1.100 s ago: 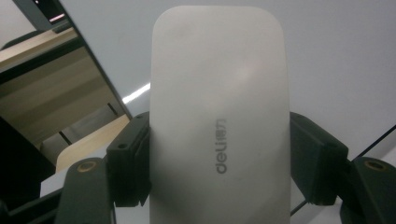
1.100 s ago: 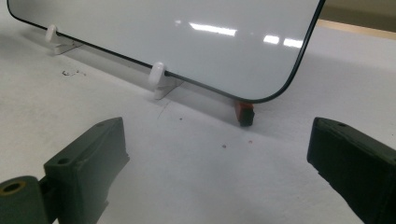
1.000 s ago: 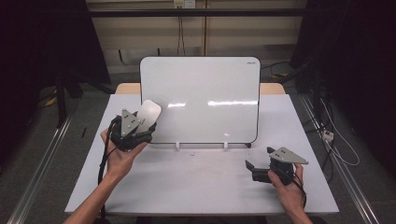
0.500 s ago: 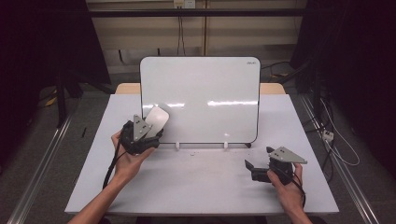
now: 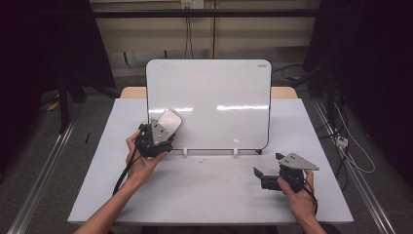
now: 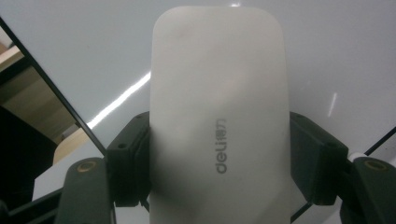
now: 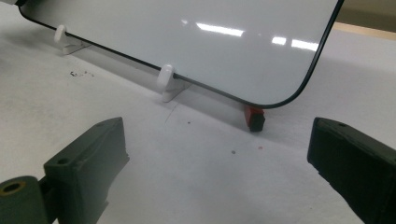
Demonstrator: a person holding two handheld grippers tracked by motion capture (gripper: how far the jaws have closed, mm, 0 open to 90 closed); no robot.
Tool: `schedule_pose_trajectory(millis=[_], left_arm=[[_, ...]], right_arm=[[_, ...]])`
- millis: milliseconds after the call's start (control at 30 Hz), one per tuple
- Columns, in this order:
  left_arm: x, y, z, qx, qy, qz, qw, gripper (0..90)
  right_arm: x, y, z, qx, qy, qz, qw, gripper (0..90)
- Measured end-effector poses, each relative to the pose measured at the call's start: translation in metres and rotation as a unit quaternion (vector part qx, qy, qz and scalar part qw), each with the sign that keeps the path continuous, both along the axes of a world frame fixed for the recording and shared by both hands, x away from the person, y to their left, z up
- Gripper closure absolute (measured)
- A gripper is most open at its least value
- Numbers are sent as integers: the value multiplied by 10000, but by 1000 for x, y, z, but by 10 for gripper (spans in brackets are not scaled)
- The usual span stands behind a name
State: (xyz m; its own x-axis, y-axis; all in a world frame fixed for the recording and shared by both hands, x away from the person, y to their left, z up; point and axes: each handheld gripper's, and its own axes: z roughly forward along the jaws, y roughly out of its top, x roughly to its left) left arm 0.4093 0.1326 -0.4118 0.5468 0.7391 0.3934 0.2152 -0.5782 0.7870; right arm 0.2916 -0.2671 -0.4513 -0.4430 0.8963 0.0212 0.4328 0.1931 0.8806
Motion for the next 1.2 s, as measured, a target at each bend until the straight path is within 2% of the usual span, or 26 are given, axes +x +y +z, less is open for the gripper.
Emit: schedule_pose_trajectory(millis=[33, 67, 100, 300, 700, 800, 833, 1033, 1100, 1200], left_arm=[[2, 0, -2, 13, 42, 11, 10000, 312], [3, -1, -4, -2, -17, 34, 10000, 311], [3, -2, -4, 98, -37, 45, 9999, 312], [1, -4, -5, 140, -80, 117, 9998, 311], [1, -5, -5, 89, -79, 149, 9998, 308], [0, -5, -5, 131, -81, 135, 9998, 303], [0, -4, -6, 40, -56, 131, 9999, 288], [1, -4, -6, 79, 3, 77, 9999, 214], [1, -4, -6, -53, -45, 63, 10000, 185], [1, -3, -6, 0, -37, 56, 10000, 123]], right_arm=[[0, 0, 0, 2, -7, 2, 10000, 46], [0, -1, 0, 9, -13, -5, 10000, 45], [0, -1, 0, 10, -14, -9, 10000, 45], [-1, -1, 0, 7, -13, 4, 10000, 45], [-3, -5, 1, 38, -54, 5, 10000, 44], [-3, -5, 1, 53, -57, -11, 10000, 44], [-3, -5, 1, 53, -61, -13, 10000, 44], [-4, -6, 1, 53, -40, -12, 10000, 44], [-4, -7, 1, 58, -51, -21, 10000, 44], [-3, -7, 1, 74, -44, -21, 10000, 44]])
